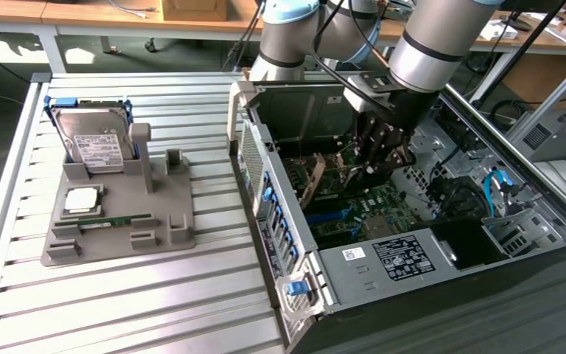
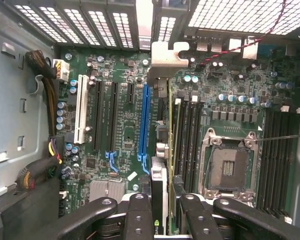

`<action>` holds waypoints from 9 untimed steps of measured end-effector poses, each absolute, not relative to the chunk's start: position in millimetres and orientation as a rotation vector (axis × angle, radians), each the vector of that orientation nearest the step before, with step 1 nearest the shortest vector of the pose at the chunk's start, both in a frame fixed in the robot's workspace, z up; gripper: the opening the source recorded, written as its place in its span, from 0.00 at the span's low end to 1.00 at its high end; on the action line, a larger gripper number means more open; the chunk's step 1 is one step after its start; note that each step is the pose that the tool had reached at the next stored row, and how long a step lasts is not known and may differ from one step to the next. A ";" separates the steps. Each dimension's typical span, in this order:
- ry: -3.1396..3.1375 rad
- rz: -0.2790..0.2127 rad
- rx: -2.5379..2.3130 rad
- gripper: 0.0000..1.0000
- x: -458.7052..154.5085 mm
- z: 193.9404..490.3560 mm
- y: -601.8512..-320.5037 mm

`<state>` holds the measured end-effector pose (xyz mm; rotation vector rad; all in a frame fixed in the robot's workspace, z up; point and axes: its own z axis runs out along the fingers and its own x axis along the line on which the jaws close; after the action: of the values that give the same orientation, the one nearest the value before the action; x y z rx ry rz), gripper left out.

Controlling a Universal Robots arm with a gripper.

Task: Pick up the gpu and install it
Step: 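Insert the gpu into the slot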

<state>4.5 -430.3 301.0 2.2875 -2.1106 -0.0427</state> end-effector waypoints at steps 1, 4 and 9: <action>-2.111 -0.043 2.288 0.27 4.5 301.0 -430.5; -2.111 -0.043 2.288 0.27 4.4 300.9 -431.1; -2.111 -0.043 2.288 0.27 4.2 300.6 -432.3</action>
<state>4.2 -432.3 300.6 2.2875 -2.1106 -0.0426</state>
